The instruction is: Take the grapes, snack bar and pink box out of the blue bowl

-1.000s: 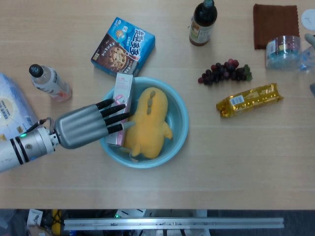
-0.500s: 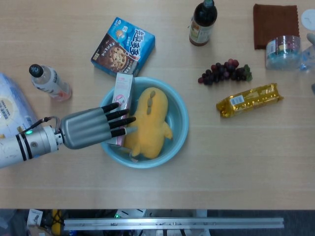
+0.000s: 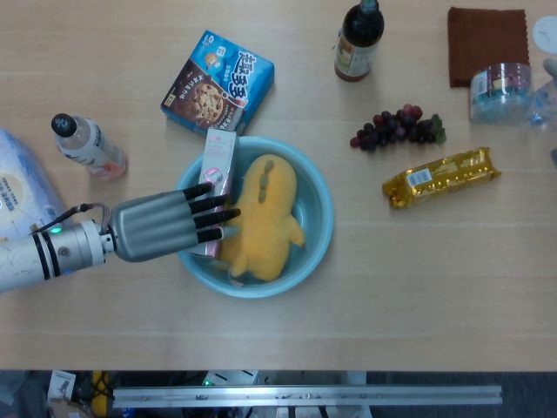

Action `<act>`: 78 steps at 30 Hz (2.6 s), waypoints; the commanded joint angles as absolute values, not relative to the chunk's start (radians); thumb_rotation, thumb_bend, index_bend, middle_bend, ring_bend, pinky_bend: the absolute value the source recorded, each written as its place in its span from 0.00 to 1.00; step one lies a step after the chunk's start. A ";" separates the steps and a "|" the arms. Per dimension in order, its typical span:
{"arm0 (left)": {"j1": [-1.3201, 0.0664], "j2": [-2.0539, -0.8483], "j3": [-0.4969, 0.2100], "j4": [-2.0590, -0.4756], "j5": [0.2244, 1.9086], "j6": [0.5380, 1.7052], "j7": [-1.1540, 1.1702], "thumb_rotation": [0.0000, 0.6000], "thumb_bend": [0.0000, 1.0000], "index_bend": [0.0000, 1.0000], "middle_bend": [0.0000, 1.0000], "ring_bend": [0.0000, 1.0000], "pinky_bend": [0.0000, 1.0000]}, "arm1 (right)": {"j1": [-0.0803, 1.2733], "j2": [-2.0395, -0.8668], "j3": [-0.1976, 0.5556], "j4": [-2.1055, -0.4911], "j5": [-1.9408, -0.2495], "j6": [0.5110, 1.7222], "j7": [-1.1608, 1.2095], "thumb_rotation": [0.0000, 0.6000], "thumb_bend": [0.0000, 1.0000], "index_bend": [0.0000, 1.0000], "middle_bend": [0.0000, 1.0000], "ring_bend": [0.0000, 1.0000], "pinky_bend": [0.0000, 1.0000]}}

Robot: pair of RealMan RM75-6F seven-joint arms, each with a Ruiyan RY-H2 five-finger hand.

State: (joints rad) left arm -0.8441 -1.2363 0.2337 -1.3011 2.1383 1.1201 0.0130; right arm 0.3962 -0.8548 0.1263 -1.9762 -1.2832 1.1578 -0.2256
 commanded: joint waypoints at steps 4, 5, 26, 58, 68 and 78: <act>-0.844 -1.275 0.252 -1.236 2.147 1.140 -0.010 1.00 0.30 0.21 0.09 0.10 0.25 | 0.394 -0.852 0.128 -1.980 -1.279 1.159 -0.225 1.00 0.29 0.00 0.15 0.11 0.32; -0.843 -1.281 0.254 -1.225 2.150 1.148 -0.010 1.00 0.30 0.24 0.10 0.11 0.28 | 0.394 -0.852 0.127 -1.981 -1.278 1.159 -0.225 1.00 0.29 0.00 0.15 0.11 0.32; -0.824 -1.357 0.270 -1.084 2.180 1.333 -0.056 1.00 0.30 0.46 0.36 0.38 0.66 | 0.395 -0.852 0.130 -1.990 -1.272 1.156 -0.226 1.00 0.29 0.00 0.16 0.12 0.33; -0.712 -1.068 0.279 -1.351 2.081 1.373 0.064 1.00 0.30 0.47 0.39 0.40 0.69 | 0.403 -0.869 0.135 -1.978 -1.289 1.146 -0.201 1.00 0.29 0.00 0.17 0.13 0.33; -0.671 -1.022 0.309 -1.402 2.107 1.337 0.111 1.00 0.30 0.47 0.39 0.40 0.69 | 0.406 -0.880 0.132 -1.967 -1.292 1.139 -0.195 1.00 0.29 0.00 0.17 0.13 0.33; -0.673 -1.025 0.285 -1.428 2.130 1.304 0.132 1.00 0.30 0.47 0.38 0.40 0.69 | 0.402 -0.882 0.130 -1.956 -1.295 1.140 -0.180 1.00 0.29 0.00 0.17 0.13 0.33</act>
